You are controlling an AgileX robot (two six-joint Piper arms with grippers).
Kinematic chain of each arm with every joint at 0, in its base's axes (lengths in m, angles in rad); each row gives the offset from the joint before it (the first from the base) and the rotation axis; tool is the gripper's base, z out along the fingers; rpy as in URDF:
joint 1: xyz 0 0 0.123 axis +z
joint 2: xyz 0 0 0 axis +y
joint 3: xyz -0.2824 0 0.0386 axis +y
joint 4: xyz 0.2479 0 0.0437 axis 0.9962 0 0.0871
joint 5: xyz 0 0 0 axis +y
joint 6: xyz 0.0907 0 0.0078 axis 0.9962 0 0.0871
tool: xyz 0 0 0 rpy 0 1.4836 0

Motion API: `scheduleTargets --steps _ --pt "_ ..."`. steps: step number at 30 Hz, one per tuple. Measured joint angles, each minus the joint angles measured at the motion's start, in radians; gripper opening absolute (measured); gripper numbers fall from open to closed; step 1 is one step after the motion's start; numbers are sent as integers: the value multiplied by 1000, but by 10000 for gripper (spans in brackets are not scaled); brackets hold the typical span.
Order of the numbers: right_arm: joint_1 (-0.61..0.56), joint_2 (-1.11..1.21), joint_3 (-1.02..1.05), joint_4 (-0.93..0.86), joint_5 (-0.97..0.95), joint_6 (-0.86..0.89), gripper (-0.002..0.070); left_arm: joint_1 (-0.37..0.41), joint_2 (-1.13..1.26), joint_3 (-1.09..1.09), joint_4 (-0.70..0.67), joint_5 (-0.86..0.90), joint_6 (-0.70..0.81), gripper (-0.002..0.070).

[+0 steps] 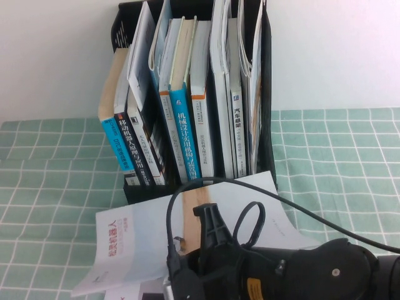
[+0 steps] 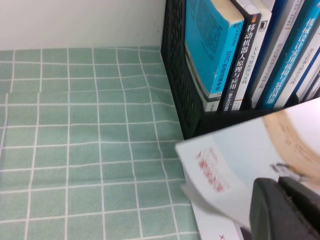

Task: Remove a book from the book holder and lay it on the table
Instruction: Place the picked book on the book

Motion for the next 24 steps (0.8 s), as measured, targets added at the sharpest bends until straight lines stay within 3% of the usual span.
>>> scheduleTargets --steps 5,10,12,18,24 --pt "0 21 0 2 75 9 11 0 0 0 0 0 0 -2" --pt "0 27 0 4 29 81 38 0 0 0 0 0 0 -2" --pt "0 27 0 4 3 125 104 0 0 0 0 0 0 -2" --pt "0 27 0 4 -21 231 414 0 0 0 0 0 0 -2" --pt "0 22 0 4 -195 290 481 0 0 0 -24 -1 20 -2"
